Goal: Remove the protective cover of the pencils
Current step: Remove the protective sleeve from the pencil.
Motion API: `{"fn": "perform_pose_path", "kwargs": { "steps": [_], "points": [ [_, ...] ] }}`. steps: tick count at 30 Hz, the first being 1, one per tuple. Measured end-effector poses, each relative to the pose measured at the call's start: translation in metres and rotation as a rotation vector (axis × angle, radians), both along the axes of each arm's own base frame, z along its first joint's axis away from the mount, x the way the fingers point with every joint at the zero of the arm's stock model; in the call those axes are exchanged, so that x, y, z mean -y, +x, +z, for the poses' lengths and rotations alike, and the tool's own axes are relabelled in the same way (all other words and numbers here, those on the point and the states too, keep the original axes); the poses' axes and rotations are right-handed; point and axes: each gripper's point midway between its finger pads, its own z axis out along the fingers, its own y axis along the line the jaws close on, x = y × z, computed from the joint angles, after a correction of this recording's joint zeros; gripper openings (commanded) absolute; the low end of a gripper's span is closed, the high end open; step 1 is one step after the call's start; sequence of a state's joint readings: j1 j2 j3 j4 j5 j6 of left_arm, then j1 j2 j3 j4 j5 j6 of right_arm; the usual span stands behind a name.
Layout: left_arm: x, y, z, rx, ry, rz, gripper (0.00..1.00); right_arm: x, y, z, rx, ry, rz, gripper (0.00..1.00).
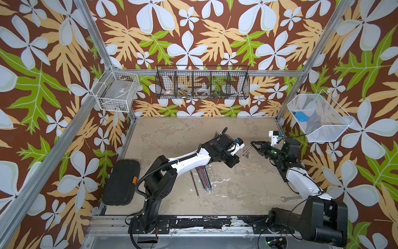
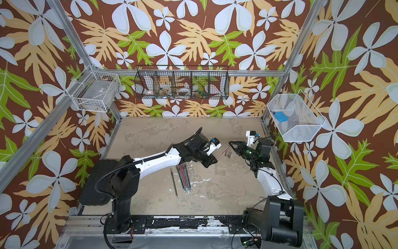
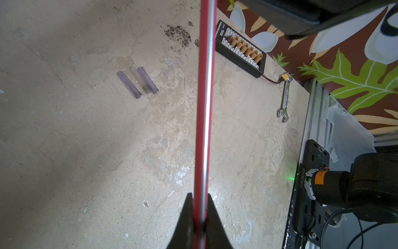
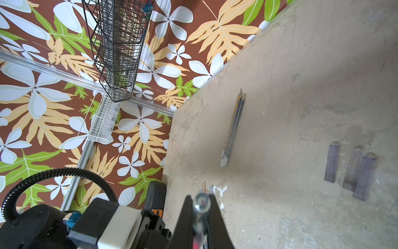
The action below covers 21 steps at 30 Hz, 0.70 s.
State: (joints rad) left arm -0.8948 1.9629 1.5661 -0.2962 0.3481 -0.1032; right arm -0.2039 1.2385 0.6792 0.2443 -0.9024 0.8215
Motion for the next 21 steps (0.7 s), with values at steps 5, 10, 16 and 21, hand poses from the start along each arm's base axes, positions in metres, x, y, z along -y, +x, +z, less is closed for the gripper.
{"fn": "perform_pose_path", "kwargs": {
  "steps": [5, 10, 16, 21],
  "points": [
    [0.002, 0.003, 0.003, 0.016, -0.011, 0.008, 0.0, 0.002, 0.004, 0.003, -0.003, 0.002, 0.004, 0.0],
    [0.003, 0.006, 0.006, 0.03, -0.022, 0.015, 0.0, 0.008, 0.007, 0.003, -0.008, 0.008, -0.006, 0.0],
    [-0.007, -0.004, -0.006, -0.024, 0.036, 0.005, 0.0, 0.049, 0.026, 0.0, 0.018, -0.057, -0.176, 0.0],
    [-0.009, -0.007, -0.009, -0.037, 0.047, 0.001, 0.0, 0.061, 0.031, 0.0, 0.025, -0.073, -0.223, 0.0]
  ]
}}
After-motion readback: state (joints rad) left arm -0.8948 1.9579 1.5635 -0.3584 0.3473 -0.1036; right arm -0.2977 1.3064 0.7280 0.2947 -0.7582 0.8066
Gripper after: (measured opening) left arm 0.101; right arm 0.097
